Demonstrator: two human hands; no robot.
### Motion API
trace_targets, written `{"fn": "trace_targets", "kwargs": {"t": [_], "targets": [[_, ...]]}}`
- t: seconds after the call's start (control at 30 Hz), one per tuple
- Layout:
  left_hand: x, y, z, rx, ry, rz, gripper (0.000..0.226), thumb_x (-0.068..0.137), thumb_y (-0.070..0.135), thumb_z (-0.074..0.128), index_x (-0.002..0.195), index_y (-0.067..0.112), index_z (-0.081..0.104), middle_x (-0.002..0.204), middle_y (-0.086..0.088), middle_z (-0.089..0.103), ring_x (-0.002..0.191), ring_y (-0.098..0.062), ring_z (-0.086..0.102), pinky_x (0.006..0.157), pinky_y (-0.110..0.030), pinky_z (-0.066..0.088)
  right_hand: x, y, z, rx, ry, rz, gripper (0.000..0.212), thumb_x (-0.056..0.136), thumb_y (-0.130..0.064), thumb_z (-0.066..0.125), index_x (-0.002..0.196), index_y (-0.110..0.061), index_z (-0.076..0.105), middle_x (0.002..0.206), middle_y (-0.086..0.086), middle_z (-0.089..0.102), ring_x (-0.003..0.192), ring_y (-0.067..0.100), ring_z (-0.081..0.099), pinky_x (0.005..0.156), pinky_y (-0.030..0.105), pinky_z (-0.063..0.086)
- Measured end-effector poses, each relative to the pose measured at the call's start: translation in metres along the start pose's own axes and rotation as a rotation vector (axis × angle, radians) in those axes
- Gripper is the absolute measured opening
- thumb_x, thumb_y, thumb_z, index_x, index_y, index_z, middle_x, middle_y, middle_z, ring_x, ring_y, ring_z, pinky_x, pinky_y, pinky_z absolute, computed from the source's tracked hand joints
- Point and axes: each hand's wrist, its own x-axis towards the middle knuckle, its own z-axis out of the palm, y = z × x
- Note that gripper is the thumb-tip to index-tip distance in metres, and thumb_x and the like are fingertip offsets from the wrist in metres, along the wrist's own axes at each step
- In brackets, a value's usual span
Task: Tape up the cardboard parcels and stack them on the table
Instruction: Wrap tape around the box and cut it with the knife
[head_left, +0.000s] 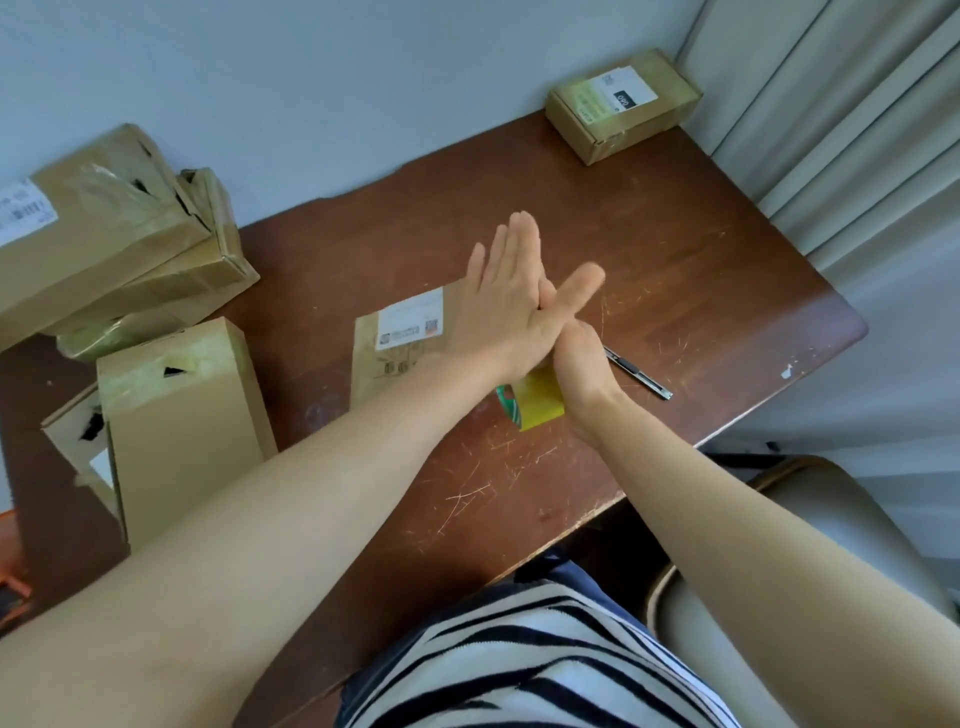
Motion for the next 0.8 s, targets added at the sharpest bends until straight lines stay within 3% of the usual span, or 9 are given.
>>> {"fn": "trace_targets", "kwargs": {"t": [0.1,0.23,0.33,0.4,0.5,0.6,0.67,0.73,0.8], "targets": [[-0.007,-0.005,0.001,0.029,-0.072,0.022,0.121,0.054,0.090,-0.022,0.149,0.015,-0.016,0.159,0.000,-0.015,0.143,-0.006,-0.019,0.111,-0.028,-0.021,0.000,-0.006,0.001,-0.050,-0.023,-0.004,0.053,0.086,-0.064,0.034,0.112,-0.032,0.066,0.110,0.002,0.069,0.103,0.024,0.064,0.095,0.049,0.049],[-0.024,-0.002,-0.001,-0.030,-0.129,0.032,0.127,0.053,0.095,-0.012,0.147,0.010,-0.020,0.158,-0.005,-0.020,0.144,-0.012,-0.021,0.116,-0.031,-0.016,0.001,-0.005,-0.005,-0.121,-0.096,0.004,0.049,0.088,-0.068,0.036,0.108,-0.033,0.065,0.109,-0.008,0.068,0.104,0.013,0.062,0.093,0.035,0.050],[-0.042,-0.018,-0.008,-0.075,-0.355,0.033,0.128,0.066,0.088,0.041,0.147,0.011,-0.022,0.156,-0.005,-0.026,0.142,-0.014,-0.024,0.118,-0.034,-0.010,0.000,0.002,-0.011,-0.068,-0.144,0.068,0.033,0.093,-0.053,0.045,0.103,-0.030,0.067,0.099,-0.006,0.070,0.106,0.015,0.061,0.083,0.023,0.054],[-0.053,-0.030,-0.014,-0.017,-0.478,0.050,0.125,0.072,0.059,0.071,0.149,0.016,-0.017,0.156,-0.002,-0.025,0.143,-0.013,-0.022,0.116,-0.028,-0.007,0.002,0.001,-0.016,0.009,-0.147,0.232,0.046,0.088,-0.061,0.048,0.112,-0.026,0.067,0.104,0.002,0.071,0.105,0.023,0.065,0.096,0.038,0.050],[-0.061,-0.039,-0.017,-0.049,-0.460,0.057,0.104,0.081,0.028,0.074,0.152,0.018,-0.002,0.160,0.002,-0.001,0.146,-0.010,0.000,0.105,-0.006,0.002,0.003,-0.002,-0.016,0.048,-0.220,0.412,0.074,0.079,-0.075,0.048,0.116,-0.013,0.066,0.110,0.015,0.069,0.102,0.033,0.066,0.098,0.049,0.048],[-0.054,-0.042,-0.029,-0.118,-0.417,-0.021,0.074,0.081,0.012,0.071,0.145,0.019,0.036,0.143,-0.005,0.042,0.131,-0.018,0.038,0.105,-0.019,0.029,0.001,-0.002,-0.015,0.109,-0.376,0.409,0.087,0.077,-0.079,0.042,0.120,-0.007,0.063,0.115,0.016,0.067,0.099,0.032,0.066,0.080,0.043,0.057],[-0.050,-0.043,-0.040,-0.085,-0.421,-0.042,0.039,0.079,0.010,0.071,0.115,0.017,0.057,0.111,-0.003,0.051,0.107,-0.017,0.047,0.089,-0.015,0.038,-0.005,-0.005,-0.017,0.157,-0.423,0.349,0.076,0.078,-0.070,0.051,0.118,-0.006,0.063,0.110,0.015,0.068,0.090,0.028,0.068,0.068,0.036,0.058],[-0.046,-0.043,-0.048,-0.059,-0.424,-0.051,0.022,0.077,0.005,0.071,0.088,0.016,0.056,0.088,0.000,0.054,0.088,-0.020,0.052,0.072,-0.016,0.040,-0.010,0.000,-0.018,0.129,-0.396,0.246,0.057,0.077,-0.046,0.064,0.116,-0.004,0.063,0.105,0.017,0.068,0.083,0.026,0.069,0.066,0.033,0.056],[-0.042,-0.042,-0.051,-0.046,-0.417,-0.094,0.022,0.077,0.004,0.072,0.093,0.008,0.056,0.090,-0.010,0.062,0.085,-0.029,0.059,0.075,-0.034,0.047,-0.013,0.010,-0.018,0.019,-0.327,0.108,0.040,0.079,-0.022,0.068,0.115,-0.004,0.064,0.106,0.018,0.069,0.089,0.031,0.068,0.079,0.041,0.055]]}}
